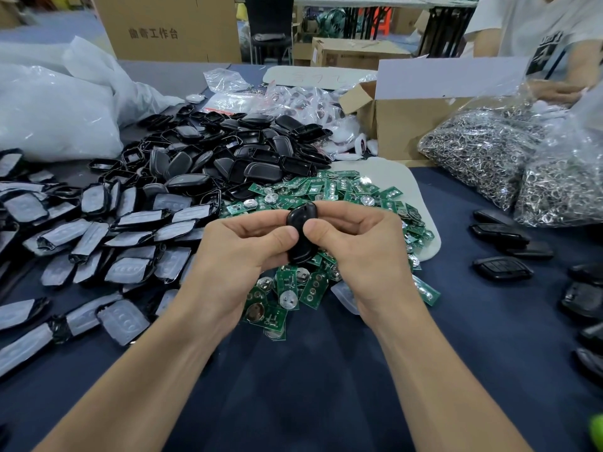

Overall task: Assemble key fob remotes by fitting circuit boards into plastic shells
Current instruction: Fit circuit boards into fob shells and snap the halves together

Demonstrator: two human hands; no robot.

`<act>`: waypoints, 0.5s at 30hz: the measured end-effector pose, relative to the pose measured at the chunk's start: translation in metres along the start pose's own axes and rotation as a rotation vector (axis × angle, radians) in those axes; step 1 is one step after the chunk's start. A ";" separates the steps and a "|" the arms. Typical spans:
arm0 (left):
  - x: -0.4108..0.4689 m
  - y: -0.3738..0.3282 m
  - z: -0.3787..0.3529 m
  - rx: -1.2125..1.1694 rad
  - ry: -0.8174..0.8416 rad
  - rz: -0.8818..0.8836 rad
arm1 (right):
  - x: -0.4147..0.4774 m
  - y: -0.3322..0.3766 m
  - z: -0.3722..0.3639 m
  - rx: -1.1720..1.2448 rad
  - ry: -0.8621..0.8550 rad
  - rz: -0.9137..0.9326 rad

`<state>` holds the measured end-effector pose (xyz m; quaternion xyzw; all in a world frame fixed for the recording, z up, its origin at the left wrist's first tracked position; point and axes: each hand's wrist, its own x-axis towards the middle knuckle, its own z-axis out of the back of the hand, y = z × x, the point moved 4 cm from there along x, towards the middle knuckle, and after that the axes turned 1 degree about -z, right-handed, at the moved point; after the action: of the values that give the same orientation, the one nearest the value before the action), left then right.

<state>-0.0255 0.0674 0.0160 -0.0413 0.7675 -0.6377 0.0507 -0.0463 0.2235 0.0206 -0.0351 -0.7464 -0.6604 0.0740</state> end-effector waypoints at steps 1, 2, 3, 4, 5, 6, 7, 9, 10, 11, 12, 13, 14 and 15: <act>0.000 -0.001 0.001 0.061 -0.016 -0.033 | 0.000 -0.001 0.001 -0.024 -0.009 -0.001; 0.000 -0.002 0.002 0.115 -0.034 -0.074 | 0.000 -0.001 0.002 -0.069 -0.013 0.003; 0.000 -0.003 0.003 0.144 -0.048 -0.116 | -0.001 -0.002 0.001 -0.131 -0.014 0.013; 0.000 -0.005 0.005 0.159 -0.053 -0.152 | -0.002 -0.002 0.000 -0.201 -0.013 0.026; 0.000 -0.007 0.005 0.173 -0.047 -0.182 | -0.003 -0.003 -0.001 -0.268 -0.017 0.039; 0.000 -0.008 0.006 0.193 -0.035 -0.203 | -0.004 -0.002 -0.001 -0.333 -0.027 0.053; 0.001 -0.009 0.007 0.213 -0.021 -0.214 | -0.005 -0.001 -0.001 -0.398 -0.039 0.073; 0.002 -0.011 0.009 0.240 0.021 -0.219 | -0.007 0.003 -0.001 -0.512 -0.046 0.129; 0.002 -0.013 0.009 0.247 0.048 -0.223 | -0.007 0.005 -0.002 -0.547 -0.040 0.159; 0.002 -0.014 0.009 0.246 0.068 -0.229 | -0.008 0.008 -0.002 -0.567 -0.033 0.187; 0.002 -0.015 0.008 0.232 0.077 -0.236 | -0.009 0.010 -0.003 -0.580 -0.028 0.211; 0.002 -0.016 0.008 0.196 0.074 -0.240 | -0.009 0.012 -0.003 -0.586 -0.024 0.228; 0.002 -0.016 0.008 0.147 0.065 -0.242 | -0.009 0.013 -0.003 -0.586 -0.020 0.237; 0.002 -0.016 0.008 0.100 0.055 -0.245 | -0.008 0.014 -0.003 -0.579 -0.014 0.238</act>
<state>-0.0264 0.0569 0.0302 -0.1149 0.7249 -0.6776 -0.0466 -0.0358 0.2229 0.0338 -0.1464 -0.5184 -0.8319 0.1329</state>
